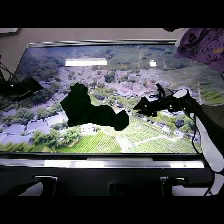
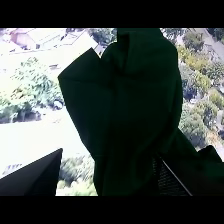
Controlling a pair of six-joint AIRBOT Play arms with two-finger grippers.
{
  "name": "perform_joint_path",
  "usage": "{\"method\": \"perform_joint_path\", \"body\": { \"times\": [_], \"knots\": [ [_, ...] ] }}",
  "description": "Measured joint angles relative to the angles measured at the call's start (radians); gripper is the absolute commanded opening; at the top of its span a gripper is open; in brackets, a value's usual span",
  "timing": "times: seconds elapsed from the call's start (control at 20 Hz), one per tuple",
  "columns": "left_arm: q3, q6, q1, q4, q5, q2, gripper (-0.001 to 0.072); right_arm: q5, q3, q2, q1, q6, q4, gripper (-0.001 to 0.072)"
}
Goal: Fold the clothes and pants, and hang the long-sleeved shirts on hangers.
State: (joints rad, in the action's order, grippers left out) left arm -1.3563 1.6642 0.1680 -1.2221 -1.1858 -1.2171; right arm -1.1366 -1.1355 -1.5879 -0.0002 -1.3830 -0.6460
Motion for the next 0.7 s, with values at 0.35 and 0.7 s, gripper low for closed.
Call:
{"method": "perform_joint_path", "body": {
  "times": [0.35,0.7],
  "knots": [
    [0.0,0.0,0.0,-0.001,0.0,-0.024,0.0639,0.048,0.004,-0.109,0.062,0.045,0.037,0.041],
    [0.0,0.0,0.0,-0.001,0.0,-0.027,0.0639,0.098,0.003,-0.164,0.137,0.021,0.076,0.0279]
  ]
}}
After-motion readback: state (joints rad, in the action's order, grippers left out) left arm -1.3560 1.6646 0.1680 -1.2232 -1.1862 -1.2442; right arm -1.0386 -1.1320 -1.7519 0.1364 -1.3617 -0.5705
